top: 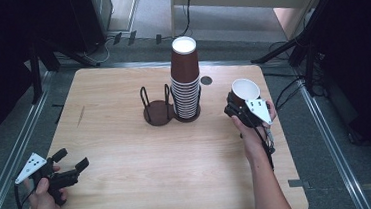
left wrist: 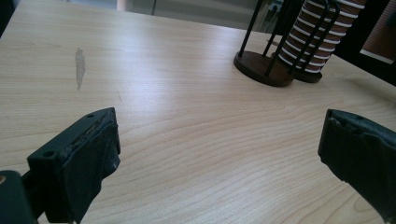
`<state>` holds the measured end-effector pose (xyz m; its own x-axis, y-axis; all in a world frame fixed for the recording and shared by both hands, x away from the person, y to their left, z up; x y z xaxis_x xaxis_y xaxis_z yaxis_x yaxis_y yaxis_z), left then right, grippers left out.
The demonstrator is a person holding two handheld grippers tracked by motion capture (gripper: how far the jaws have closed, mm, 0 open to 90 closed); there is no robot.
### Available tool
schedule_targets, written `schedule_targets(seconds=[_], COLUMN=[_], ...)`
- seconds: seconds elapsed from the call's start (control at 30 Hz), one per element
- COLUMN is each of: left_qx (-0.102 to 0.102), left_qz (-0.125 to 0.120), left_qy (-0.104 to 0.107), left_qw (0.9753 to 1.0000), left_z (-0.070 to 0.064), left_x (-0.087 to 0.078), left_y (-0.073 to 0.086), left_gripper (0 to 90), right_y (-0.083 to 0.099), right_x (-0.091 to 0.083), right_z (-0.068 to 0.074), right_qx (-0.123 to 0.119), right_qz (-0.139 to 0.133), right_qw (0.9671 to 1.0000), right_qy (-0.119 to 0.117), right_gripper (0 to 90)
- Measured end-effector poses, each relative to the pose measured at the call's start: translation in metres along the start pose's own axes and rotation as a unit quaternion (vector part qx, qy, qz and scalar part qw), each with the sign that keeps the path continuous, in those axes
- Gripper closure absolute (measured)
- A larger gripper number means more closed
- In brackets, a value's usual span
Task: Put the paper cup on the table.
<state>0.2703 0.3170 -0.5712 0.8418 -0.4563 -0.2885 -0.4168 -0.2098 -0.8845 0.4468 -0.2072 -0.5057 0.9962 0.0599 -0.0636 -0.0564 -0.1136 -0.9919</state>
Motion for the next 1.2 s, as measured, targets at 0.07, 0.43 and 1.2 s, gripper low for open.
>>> schedule_targets(seconds=[0.07,0.43,1.2], left_qx=[0.000,0.001,-0.001], left_qz=[0.001,-0.001,-0.001], left_qy=[0.000,-0.001,0.003], left_qw=[1.0000,1.0000,1.0000], left_z=[0.000,0.000,0.000], left_x=[0.000,-0.001,0.000], left_y=[0.000,0.000,0.000], left_gripper=[0.0,0.0,0.0], right_y=[0.006,0.032,0.045], right_x=[0.003,0.019,0.030], right_z=[-0.003,-0.013,-0.004], right_qx=[-0.005,-0.022,-0.035], right_qz=[0.010,0.059,0.099], right_qw=[0.9999,0.9980,0.9945], right_qy=[0.002,0.007,0.000], right_gripper=[11.6,11.3,9.1])
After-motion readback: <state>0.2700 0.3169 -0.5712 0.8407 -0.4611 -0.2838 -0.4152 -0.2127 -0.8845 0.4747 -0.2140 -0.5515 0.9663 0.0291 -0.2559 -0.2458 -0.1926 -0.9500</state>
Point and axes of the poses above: each handheld gripper's, and its own axes: x roughly forward along the jaws, y roughly out of its underside, z roughly to its left, the point moved 7 cm from there along x, roughly forward along the jaws, and after that the axes turned 6 degrees about -x, right-handed, at the moved point
